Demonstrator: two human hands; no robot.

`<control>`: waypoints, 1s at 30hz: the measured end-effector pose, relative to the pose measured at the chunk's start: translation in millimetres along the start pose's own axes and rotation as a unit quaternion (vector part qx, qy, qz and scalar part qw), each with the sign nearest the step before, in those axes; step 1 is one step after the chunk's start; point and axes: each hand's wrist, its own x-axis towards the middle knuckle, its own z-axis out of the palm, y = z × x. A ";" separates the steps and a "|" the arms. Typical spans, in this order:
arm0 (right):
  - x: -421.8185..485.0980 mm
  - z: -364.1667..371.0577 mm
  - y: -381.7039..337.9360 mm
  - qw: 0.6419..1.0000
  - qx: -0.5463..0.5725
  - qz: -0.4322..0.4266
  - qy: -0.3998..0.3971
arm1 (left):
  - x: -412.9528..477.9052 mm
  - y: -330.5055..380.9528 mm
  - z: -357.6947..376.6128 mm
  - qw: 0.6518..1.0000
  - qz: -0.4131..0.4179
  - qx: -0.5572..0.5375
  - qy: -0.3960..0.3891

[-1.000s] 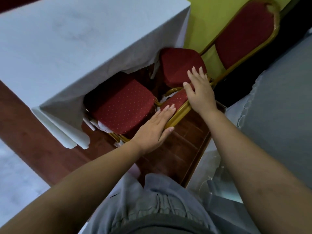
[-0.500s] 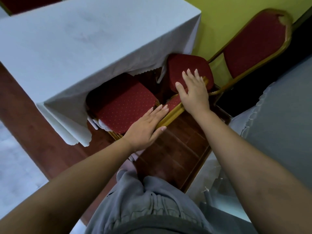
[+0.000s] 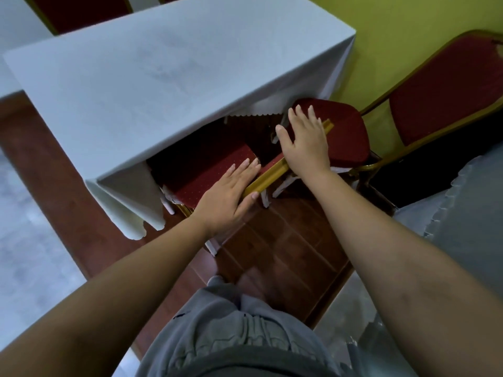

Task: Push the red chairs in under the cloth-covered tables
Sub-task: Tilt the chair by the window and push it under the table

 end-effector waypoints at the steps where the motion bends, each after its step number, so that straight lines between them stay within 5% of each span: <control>1: 5.0 2.1 -4.1 1.000 -0.001 0.001 0.001 | 2.1 -3.0 -1.9 1.000 -0.009 0.002 0.008; 11: 11.6 0.5 11.3 0.993 0.107 -0.049 -0.028 | 28.1 -1.2 -4.6 0.992 -0.033 0.097 0.072; 30: 14.8 20.0 -19.1 0.996 0.049 -0.071 0.006 | 14.5 -35.1 -28.5 0.978 -0.037 0.192 0.070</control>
